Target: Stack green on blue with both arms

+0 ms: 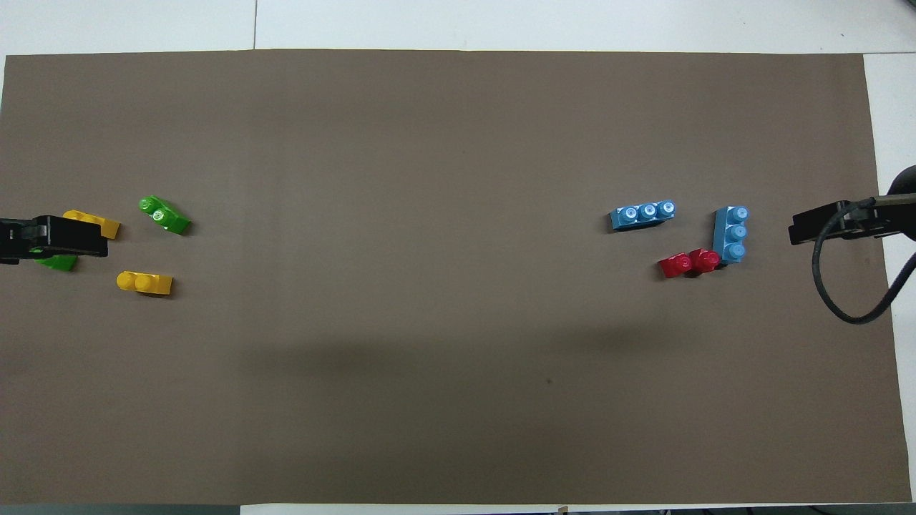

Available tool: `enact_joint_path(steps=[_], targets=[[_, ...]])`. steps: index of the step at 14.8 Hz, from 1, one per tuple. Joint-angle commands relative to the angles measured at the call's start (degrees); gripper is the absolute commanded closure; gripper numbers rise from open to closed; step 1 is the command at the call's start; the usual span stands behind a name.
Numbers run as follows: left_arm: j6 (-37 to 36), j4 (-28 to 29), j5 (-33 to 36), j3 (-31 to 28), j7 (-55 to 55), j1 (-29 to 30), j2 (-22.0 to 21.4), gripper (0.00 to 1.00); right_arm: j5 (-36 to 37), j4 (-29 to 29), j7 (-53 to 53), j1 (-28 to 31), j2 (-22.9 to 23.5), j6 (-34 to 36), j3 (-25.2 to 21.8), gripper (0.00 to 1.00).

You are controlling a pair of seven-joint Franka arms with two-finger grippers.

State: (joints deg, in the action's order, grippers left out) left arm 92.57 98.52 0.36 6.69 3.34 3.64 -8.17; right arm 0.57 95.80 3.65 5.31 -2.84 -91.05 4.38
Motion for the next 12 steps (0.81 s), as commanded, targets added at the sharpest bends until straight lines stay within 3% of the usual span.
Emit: enact_joint_path(steps=[1, 12], targets=[[0.2, 0.1, 0.2, -0.4, -0.7, -0.7, -0.5, 0.0, 0.9, 3.2, -2.2, -0.1, -1.9, -2.4, 0.2, 0.0], [0.4, 1.8, 0.1, -0.5, 0.4, -0.2, -1.6, 0.0, 0.9, 4.3, -2.4, 0.1, -2.6, -3.2, 0.2, 0.0]])
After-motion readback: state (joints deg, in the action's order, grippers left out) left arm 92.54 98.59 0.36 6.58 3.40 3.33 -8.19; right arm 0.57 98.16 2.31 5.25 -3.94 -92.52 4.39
